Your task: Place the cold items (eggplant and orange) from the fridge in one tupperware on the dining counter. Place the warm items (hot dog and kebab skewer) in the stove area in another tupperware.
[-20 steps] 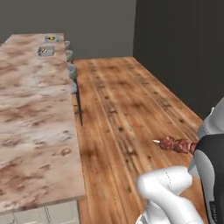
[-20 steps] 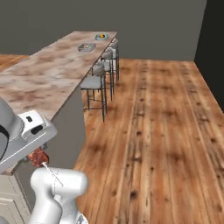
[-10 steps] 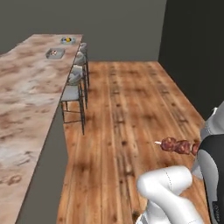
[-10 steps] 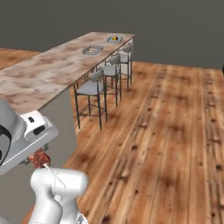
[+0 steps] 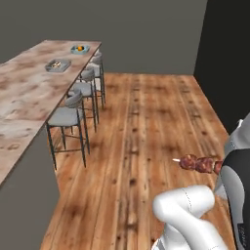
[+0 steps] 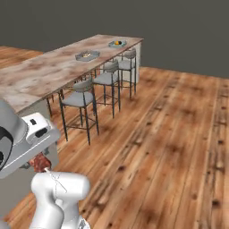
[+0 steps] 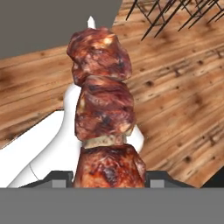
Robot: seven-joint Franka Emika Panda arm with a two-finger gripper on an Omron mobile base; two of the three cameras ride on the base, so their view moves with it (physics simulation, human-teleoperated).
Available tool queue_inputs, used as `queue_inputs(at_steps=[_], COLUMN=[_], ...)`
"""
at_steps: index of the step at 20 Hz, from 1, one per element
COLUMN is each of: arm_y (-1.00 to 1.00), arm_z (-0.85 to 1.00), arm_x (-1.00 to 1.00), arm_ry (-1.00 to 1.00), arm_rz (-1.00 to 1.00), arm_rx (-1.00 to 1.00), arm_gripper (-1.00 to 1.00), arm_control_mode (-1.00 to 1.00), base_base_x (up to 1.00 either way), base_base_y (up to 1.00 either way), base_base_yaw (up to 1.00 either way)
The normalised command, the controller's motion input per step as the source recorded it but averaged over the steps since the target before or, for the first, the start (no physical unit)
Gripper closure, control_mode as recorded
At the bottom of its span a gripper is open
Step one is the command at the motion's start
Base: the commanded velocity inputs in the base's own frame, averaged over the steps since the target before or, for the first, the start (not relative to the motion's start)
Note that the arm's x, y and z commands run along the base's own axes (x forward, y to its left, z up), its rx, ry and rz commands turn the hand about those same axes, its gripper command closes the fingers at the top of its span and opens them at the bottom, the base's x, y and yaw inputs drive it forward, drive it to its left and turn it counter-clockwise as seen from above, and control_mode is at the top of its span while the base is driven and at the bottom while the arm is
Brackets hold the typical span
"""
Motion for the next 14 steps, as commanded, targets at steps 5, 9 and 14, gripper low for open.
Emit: queue_inputs(at_steps=[5, 9, 14], arm_y=[0.0, 0.0, 0.0], arm_z=[0.0, 0.0, 0.0], arm_x=[0.0, 0.0, 0.0], arm_ry=[0.0, 0.0, 0.0], arm_rz=[0.0, 0.0, 0.0], arm_rx=[0.0, 0.0, 0.0], arm_gripper=[1.0, 1.0, 1.0], arm_control_mode=[1.0, 1.0, 1.0], base_base_x=[1.0, 1.0, 1.0], base_base_y=[-0.9, -0.71, -0.36], base_base_yaw=[0.21, 0.18, 0.08])
